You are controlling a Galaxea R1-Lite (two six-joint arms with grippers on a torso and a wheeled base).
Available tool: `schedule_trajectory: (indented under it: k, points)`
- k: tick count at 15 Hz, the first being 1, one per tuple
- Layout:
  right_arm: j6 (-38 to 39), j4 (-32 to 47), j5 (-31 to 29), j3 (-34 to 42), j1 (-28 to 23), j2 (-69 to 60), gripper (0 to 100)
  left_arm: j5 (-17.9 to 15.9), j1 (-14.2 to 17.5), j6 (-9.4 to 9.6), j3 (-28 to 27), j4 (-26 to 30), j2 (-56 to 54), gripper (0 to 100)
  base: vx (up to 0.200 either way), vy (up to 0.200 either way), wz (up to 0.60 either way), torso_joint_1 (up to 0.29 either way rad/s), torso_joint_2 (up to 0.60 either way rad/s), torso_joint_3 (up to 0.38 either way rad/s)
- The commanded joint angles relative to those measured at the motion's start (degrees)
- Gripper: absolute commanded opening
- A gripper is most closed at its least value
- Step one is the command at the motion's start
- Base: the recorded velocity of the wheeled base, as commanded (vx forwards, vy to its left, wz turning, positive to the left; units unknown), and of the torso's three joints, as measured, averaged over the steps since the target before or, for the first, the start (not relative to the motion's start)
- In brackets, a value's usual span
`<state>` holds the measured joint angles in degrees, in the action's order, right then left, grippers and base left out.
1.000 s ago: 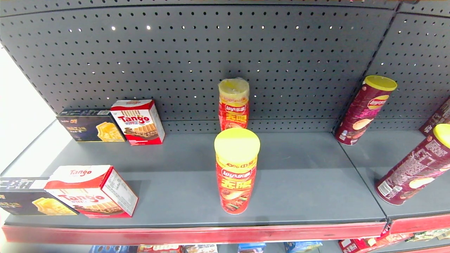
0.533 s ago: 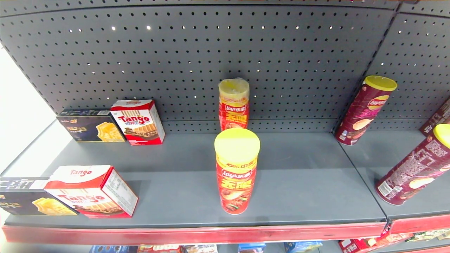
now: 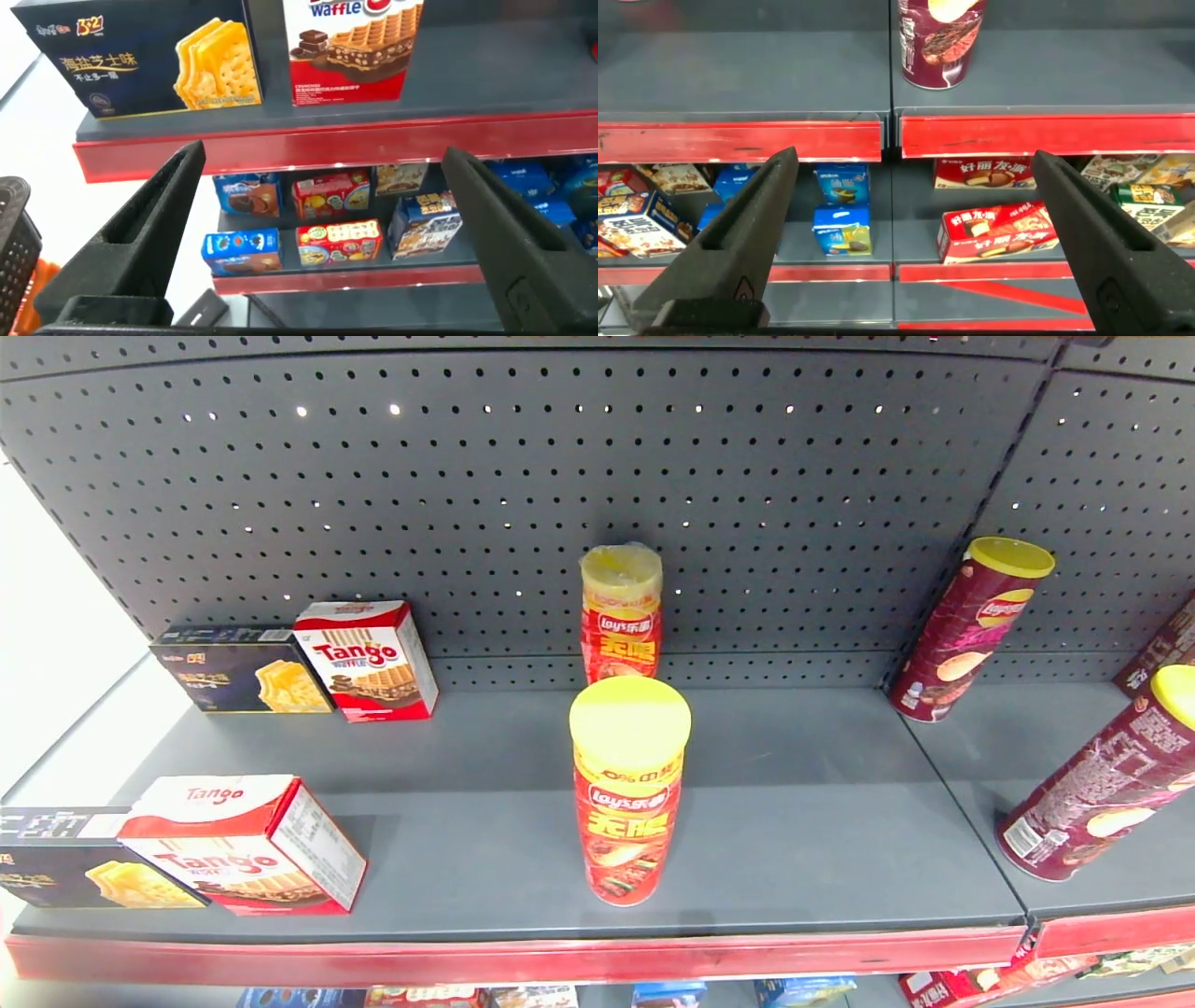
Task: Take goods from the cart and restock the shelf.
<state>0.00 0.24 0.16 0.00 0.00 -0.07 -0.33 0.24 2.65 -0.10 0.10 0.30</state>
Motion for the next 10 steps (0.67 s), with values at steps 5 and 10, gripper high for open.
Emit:
schedule_trajectory:
  k: [5, 10]
  points:
    - [-0.09, 0.02, 0.19, 0.00, 0.00, 0.07, 100, 0.42, 0.02, -2.65, 0.01, -0.10, 0.13, 100, -0.040, 0.000, 0.00, 0.000, 0.00, 0.000]
    - [-0.09, 0.02, 0.19, 0.00, 0.00, 0.07, 100, 0.50, 0.02, -2.65, 0.01, -0.10, 0.13, 100, 0.000, 0.000, 0.00, 0.000, 0.00, 0.000]
